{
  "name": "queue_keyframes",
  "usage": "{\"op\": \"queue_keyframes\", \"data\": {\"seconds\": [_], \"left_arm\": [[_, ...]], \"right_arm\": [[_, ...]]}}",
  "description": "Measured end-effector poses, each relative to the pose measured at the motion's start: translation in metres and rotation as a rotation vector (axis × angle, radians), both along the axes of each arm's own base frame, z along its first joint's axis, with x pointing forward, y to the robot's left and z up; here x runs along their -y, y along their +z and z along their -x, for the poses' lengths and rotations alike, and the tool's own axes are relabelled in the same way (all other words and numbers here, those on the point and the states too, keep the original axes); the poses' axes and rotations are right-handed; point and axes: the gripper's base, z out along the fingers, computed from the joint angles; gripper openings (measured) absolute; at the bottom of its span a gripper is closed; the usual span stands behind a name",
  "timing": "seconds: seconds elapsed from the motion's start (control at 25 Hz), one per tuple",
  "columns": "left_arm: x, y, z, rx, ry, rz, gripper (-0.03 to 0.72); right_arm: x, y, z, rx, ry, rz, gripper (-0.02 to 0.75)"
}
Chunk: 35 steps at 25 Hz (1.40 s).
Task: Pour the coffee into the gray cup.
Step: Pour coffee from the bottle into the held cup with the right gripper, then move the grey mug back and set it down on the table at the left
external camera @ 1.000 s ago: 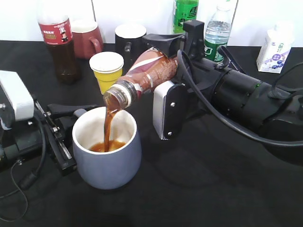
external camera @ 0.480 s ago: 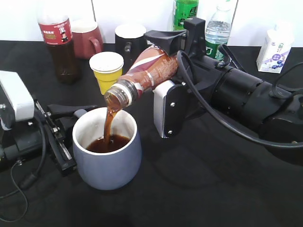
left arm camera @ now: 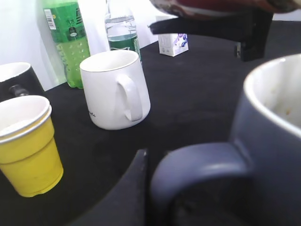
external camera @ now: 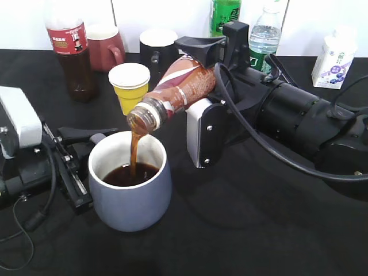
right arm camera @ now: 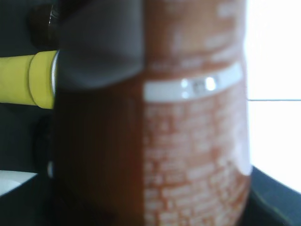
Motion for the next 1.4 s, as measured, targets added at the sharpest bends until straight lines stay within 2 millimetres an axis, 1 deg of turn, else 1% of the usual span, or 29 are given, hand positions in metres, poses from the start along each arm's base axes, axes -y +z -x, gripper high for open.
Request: {"op": "queue_keyframes", "data": {"seconds": [0.32,0.48,0.64,0.68,0.76,0.92,0.96,1.08,1.2,1.28,1.36,1.4], "left_arm": [[0.000,0.000,0.000,0.001,0.000,-0.001,0.048],[0.000,0.000,0.000,0.001,0.000,-0.001,0.048],[0.000,0.000,0.000,0.001,0.001,-0.001,0.048],[0.000,0.000,0.000,0.001,0.004,0.000,0.048],[-0.001,0.000,-0.002,-0.002,0.023,0.006,0.048],[-0.006,0.001,-0.007,-0.013,0.109,0.031,0.048],[-0.007,0.001,-0.009,-0.018,0.130,0.036,0.048],[-0.016,0.002,-0.017,-0.037,0.265,0.074,0.048],[-0.029,0.003,-0.025,0.021,0.434,0.034,0.048],[-0.041,0.004,-0.030,0.033,0.572,0.027,0.048],[-0.052,0.004,-0.035,0.054,0.655,0.002,0.048],[-0.062,0.004,-0.037,0.057,0.695,-0.003,0.048]], "right_arm": [[0.000,0.001,0.000,-0.001,0.001,-0.011,0.529],[0.000,0.000,0.000,-0.135,0.005,-0.144,0.529],[-0.003,-0.018,-0.003,-0.268,0.000,-0.201,0.529],[-0.003,-0.018,-0.004,-0.307,0.000,-0.244,0.529],[-0.003,-0.016,-0.003,-0.463,0.006,-0.420,0.529],[-0.003,-0.016,-0.003,-0.960,0.013,-0.922,0.529],[-0.003,-0.016,-0.003,-1.041,0.014,-1.003,0.529],[-0.003,-0.016,-0.003,-1.091,0.015,-1.055,0.529],[-0.003,-0.016,-0.003,-1.093,0.017,-1.059,0.529],[-0.003,-0.016,-0.003,-1.093,0.017,-1.059,0.529],[-0.003,-0.016,-0.003,-1.093,0.017,-1.059,0.529],[-0.003,-0.016,-0.003,-1.093,0.017,-1.059,0.529]]}}
